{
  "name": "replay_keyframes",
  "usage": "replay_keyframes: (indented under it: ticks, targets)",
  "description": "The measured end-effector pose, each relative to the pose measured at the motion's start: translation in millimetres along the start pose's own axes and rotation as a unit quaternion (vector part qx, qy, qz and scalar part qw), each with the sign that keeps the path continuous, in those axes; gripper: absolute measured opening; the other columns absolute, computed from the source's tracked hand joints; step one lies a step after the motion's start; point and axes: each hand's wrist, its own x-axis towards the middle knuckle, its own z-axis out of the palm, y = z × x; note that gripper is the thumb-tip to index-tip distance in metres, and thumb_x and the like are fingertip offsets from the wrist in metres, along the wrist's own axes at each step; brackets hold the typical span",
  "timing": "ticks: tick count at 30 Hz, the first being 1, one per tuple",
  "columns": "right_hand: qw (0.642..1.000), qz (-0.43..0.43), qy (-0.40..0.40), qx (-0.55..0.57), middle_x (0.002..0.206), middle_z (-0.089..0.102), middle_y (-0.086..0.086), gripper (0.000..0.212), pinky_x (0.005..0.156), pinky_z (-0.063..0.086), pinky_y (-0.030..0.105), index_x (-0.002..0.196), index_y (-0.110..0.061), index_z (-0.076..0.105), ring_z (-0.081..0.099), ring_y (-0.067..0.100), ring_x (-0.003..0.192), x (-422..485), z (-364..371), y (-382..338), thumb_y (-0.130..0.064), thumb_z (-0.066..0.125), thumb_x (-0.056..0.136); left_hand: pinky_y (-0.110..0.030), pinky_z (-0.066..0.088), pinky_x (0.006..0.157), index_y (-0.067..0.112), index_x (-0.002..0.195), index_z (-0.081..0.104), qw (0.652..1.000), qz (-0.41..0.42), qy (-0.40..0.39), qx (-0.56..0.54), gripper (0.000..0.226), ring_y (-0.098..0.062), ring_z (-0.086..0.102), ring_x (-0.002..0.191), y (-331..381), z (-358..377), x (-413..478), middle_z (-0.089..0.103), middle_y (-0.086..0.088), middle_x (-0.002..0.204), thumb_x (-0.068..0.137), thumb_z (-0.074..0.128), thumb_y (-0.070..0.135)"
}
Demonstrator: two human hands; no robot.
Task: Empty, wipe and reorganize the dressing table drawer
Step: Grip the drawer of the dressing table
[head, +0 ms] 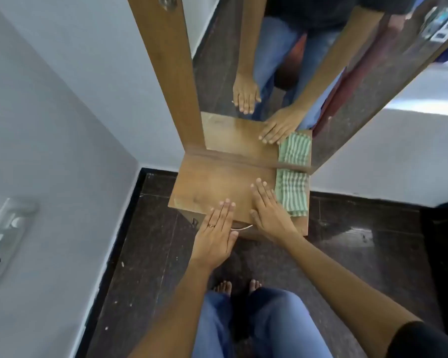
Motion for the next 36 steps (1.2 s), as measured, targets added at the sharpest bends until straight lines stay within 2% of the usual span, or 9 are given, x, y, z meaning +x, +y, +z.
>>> replay_keyframes:
  ticks: [3,6,9,13,16,22,27,30,36]
  targets:
    - [0.996,-0.028,0.056,-0.063,0.157,0.024,0.011,0.061,0.118,0.006,0.031,0.149,-0.006,0.029,0.02,0.021,0.146,5,21,10,-0.037,0.021,0.098,-0.039,0.014,0.122,0.004,0.153,0.02,1.0,0.001,0.006,0.011,0.059,-0.024,0.022,0.148,-4,36,-10,0.021,-0.013,0.16,0.105,0.017,0.039]
    - [0.989,-0.044,0.109,-0.089,0.151,0.037,0.009,0.055,0.117,0.012,0.031,0.145,-0.006,0.039,0.031,0.02,0.142,4,33,11,-0.034,0.027,0.099,-0.038,0.007,0.124,0.008,0.157,0.009,0.999,0.014,0.013,0.03,0.062,-0.022,0.012,0.151,-7,73,-29,0.003,-0.008,0.165,0.105,0.018,0.041]
    - [0.982,-0.061,0.155,-0.094,0.15,0.039,0.009,0.055,0.117,0.015,0.031,0.144,-0.007,0.04,0.032,0.019,0.142,7,36,15,-0.034,0.026,0.099,-0.039,0.006,0.124,0.011,0.157,0.002,0.999,0.002,0.042,0.034,0.066,-0.019,0.002,0.152,-10,95,-31,-0.006,-0.004,0.165,0.103,0.022,0.043]
    - [0.979,-0.063,0.175,-0.087,0.151,0.039,0.007,0.053,0.116,0.023,0.034,0.144,-0.009,0.041,0.031,0.017,0.142,8,45,17,-0.034,0.027,0.099,-0.042,0.01,0.123,0.008,0.156,0.012,0.999,-0.024,0.035,0.025,0.068,-0.02,0.005,0.152,-7,118,-38,0.003,-0.007,0.165,0.101,0.029,0.044]
    - [0.978,-0.068,0.182,-0.076,0.15,0.04,0.006,0.052,0.115,0.024,0.034,0.143,-0.01,0.042,0.031,0.016,0.142,7,47,20,-0.034,0.027,0.099,-0.042,0.012,0.122,0.005,0.154,0.02,0.999,-0.033,-0.027,0.015,0.065,-0.023,0.014,0.151,0,125,-38,0.016,-0.011,0.162,0.101,0.03,0.042]
    - [0.979,-0.073,0.181,-0.063,0.15,0.041,0.004,0.05,0.112,0.026,0.035,0.142,-0.013,0.043,0.032,0.015,0.142,6,44,20,-0.033,0.032,0.099,-0.038,0.001,0.121,0.003,0.154,0.019,0.991,-0.083,-0.099,-0.016,0.067,-0.026,0.015,0.15,22,131,-30,0.016,-0.012,0.162,0.099,0.03,0.04]
    - [0.978,-0.073,0.186,-0.061,0.149,0.042,0.004,0.048,0.11,0.028,0.036,0.141,-0.013,0.044,0.032,0.015,0.141,7,45,20,-0.033,0.033,0.098,-0.033,-0.017,0.119,0.01,0.156,0.006,0.991,-0.094,-0.092,-0.036,0.074,-0.015,-0.014,0.148,27,127,-30,-0.01,0.0,0.16,0.092,0.015,0.046]
    - [0.978,-0.072,0.186,-0.06,0.15,0.041,0.004,0.049,0.111,0.026,0.035,0.141,-0.013,0.044,0.032,0.014,0.141,6,45,20,-0.033,0.032,0.098,-0.031,-0.02,0.116,0.011,0.156,0.003,0.99,-0.096,-0.09,-0.041,0.077,-0.016,-0.015,0.149,29,123,-30,-0.015,0.002,0.159,0.089,0.01,0.047]
    - [0.98,-0.095,0.167,-0.044,0.152,0.038,0.004,0.051,0.111,0.021,0.032,0.142,-0.014,0.042,0.028,0.012,0.143,1,41,21,-0.031,0.029,0.096,-0.032,-0.021,0.116,0.009,0.157,-0.001,0.986,-0.117,-0.111,-0.044,0.073,-0.022,-0.014,0.151,36,120,-33,-0.011,-0.006,0.164,0.101,0.037,0.038]
